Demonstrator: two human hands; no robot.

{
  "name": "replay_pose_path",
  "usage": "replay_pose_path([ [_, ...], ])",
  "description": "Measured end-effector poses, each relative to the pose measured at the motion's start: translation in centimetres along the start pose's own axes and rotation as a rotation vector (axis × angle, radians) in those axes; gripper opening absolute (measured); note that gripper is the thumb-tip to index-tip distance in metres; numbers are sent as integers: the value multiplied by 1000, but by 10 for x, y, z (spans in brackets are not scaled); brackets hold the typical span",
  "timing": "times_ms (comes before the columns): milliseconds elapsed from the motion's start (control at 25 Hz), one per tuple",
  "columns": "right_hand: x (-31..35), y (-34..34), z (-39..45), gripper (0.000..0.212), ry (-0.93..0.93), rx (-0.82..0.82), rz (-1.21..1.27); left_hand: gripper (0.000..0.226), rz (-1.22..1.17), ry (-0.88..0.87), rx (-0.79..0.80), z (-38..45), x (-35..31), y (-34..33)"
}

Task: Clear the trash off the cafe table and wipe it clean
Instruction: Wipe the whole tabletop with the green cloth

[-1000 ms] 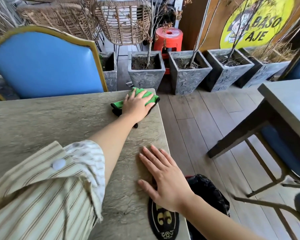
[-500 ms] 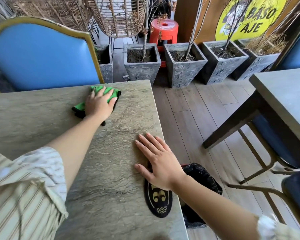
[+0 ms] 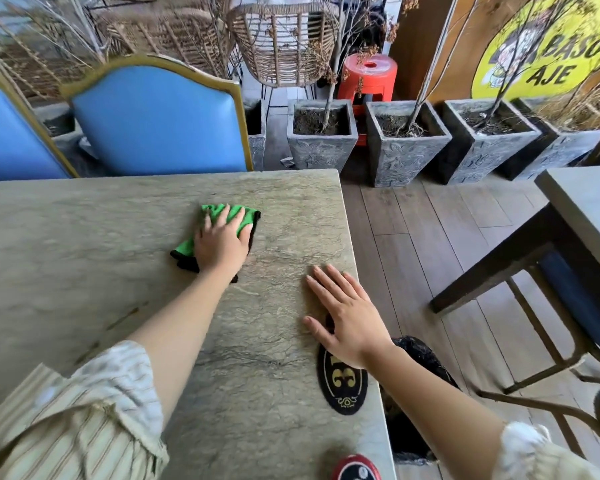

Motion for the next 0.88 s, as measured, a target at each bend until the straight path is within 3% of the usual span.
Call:
replay_pose_path([
  [80, 0, 1, 0, 69, -7, -1, -5, 47, -2, 0, -3, -26, -12, 1],
  [200, -1, 1, 1, 69, -9, -5, -1, 49, 33, -277, 15, -76, -40, 2],
  [280, -2, 0, 2, 69, -5, 8, -6, 48, 52, -392, 50, -92, -22, -1],
  [440, -3, -3, 0, 71, 1, 29, -47, 50, -10, -131, 22, -112, 55, 11],
  [600, -4, -6, 2, 78, -20, 40, -59, 49, 14, -324, -9, -190, 35, 19],
  [680, -2, -7, 4, 81, -48, 81, -85, 47, 37, -315, -36, -226, 53, 22],
  [880, 42, -11, -4, 66, -361, 145, -17, 52, 13, -37, -23, -253, 141, 26],
])
Point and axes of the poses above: each hand's wrist, its own z-axis towards the middle knuckle, its own y-axis out of the back of the hand, x = y × z, the point moved 8 cm from there along z, towards the middle knuckle, and after that the axes turned 8 degrees about z, right-handed, at the moved point
